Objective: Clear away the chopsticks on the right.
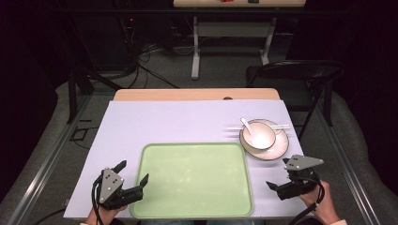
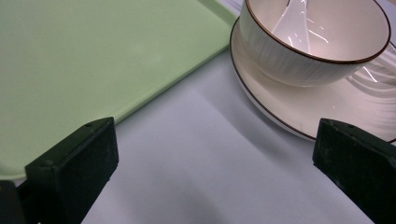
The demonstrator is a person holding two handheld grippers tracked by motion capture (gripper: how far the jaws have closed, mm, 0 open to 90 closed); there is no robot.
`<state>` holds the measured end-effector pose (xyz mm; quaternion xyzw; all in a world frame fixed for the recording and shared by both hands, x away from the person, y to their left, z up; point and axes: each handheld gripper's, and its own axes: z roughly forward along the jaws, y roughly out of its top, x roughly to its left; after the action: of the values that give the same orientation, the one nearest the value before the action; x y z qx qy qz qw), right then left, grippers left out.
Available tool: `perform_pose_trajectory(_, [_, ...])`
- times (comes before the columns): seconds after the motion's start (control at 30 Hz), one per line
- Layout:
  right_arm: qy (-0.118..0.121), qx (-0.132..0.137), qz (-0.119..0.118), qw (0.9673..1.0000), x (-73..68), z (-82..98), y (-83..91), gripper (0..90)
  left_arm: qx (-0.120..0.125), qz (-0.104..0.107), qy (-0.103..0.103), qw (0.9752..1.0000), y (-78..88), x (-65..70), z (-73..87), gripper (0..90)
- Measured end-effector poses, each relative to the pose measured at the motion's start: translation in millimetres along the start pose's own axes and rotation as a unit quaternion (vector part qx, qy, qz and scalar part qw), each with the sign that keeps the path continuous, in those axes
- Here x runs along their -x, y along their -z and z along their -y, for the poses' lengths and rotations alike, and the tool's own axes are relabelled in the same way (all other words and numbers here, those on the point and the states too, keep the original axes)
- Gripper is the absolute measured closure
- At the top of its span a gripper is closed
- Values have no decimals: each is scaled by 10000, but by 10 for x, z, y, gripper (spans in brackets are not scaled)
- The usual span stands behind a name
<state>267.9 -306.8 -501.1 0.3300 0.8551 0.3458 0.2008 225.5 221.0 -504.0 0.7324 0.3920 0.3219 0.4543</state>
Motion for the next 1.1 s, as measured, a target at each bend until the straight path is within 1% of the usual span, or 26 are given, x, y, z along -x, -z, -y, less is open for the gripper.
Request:
perform_pose_trajectory(0.07, [-26,-82,-9,10000,42,-14,-11,0,4,-4,7,10000,-1,1,0,155])
perform_pose_trajectory(0.1, [-11,-73,8,10000,61,-18,-13,0,-3,-3,-2,10000,0,0,0,155])
perform_pose_trajectory(0.13, [-45,-120,-1,9999,88,-26,-15,0,1,1,-5,10000,0,0,0,155])
perform_pose_trajectory(0.17, [-45,-120,-1,9999,88,-26,-15,0,1,1,-5,10000,0,0,0,155])
perform_pose_trajectory(0.2, [-94,-158,4,9998,138,-42,-17,0,-2,-1,-14,10000,2,-1,0,155])
perform_pose_trajectory(0.27, [-102,-159,6,9998,156,-48,-18,0,-1,0,-15,10000,2,-1,0,155])
perform_pose_trajectory(0.3, [-125,-192,2,9997,196,-71,-15,0,0,-3,-12,10000,3,-1,0,155])
perform_pose_trajectory(0.43, [-117,-237,7,9997,239,-104,-18,0,-6,-3,-15,10000,2,-2,0,155])
perform_pose_trajectory(0.6, [-133,-303,28,9994,335,-198,-14,0,-4,-8,-11,10000,3,-2,1,155])
perform_pose_trajectory(0.77, [-162,-302,30,9994,402,-262,0,0,-2,-13,0,10000,4,-3,2,155])
perform_pose_trajectory(0.8, [-131,-317,39,9994,435,-297,5,0,-3,-12,1,10000,4,-3,2,155])
perform_pose_trajectory(1.0, [-97,-369,83,9992,511,-393,19,0,-14,2,-16,10000,3,-2,1,155])
perform_pose_trajectory(1.03, [-53,-398,51,9992,547,-433,16,0,-13,3,-16,10000,3,-3,2,155])
perform_pose_trajectory(1.07, [-53,-398,51,9992,547,-433,16,0,-13,3,-16,10000,3,-3,2,155])
perform_pose_trajectory(1.1, [-40,-421,57,9991,574,-478,17,0,-15,4,-8,10000,1,-1,2,155])
